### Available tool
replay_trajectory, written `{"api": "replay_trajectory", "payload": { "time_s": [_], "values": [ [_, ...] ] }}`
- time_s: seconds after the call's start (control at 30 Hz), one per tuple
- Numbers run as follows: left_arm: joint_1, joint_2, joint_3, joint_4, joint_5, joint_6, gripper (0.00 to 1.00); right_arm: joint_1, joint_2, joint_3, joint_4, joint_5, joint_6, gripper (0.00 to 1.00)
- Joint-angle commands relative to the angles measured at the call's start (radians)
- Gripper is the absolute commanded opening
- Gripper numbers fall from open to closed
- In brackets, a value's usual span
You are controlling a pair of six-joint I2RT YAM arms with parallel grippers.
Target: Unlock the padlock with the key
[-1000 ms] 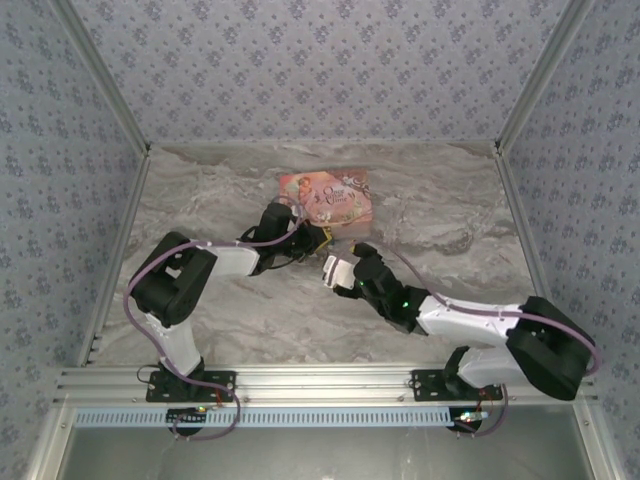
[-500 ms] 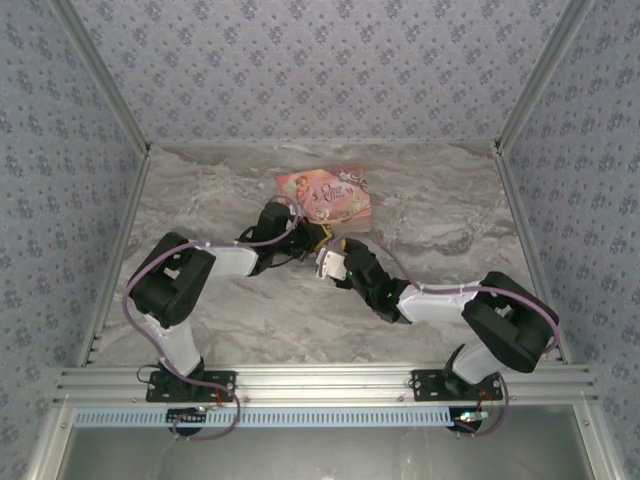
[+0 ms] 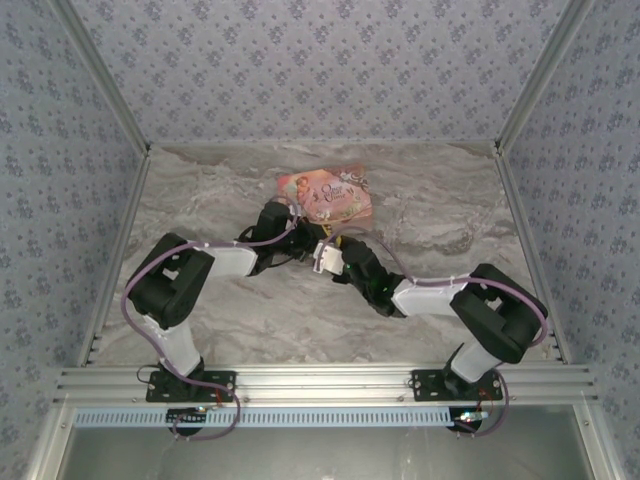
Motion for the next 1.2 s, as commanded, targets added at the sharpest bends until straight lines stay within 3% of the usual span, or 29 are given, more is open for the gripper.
{"api": "replay_trajectory", "payload": {
  "time_s": [0.0, 0.57, 0.8, 1.17],
  "values": [
    [-0.004, -0.015, -0.007, -0.045, 0.080, -0.067, 0.00, 0.002, 0.032, 0.054, 0.034, -0.018, 0.001, 0.41],
    [-0.004, -0.018, -0.013, -0.032, 0.084, -0.073, 0.00, 0.000, 0.098, 0.081, 0.061, 0.020, 0.010, 0.20],
    [-0.003, -0.020, -0.018, -0.029, 0.085, -0.075, 0.00, -0.006, 0.092, 0.082, 0.062, 0.013, 0.061, 0.00],
    [-0.003, -0.027, -0.020, -0.033, 0.081, -0.074, 0.00, -0.017, 0.066, 0.046, 0.104, -0.065, 0.281, 0.00]
  ]
}}
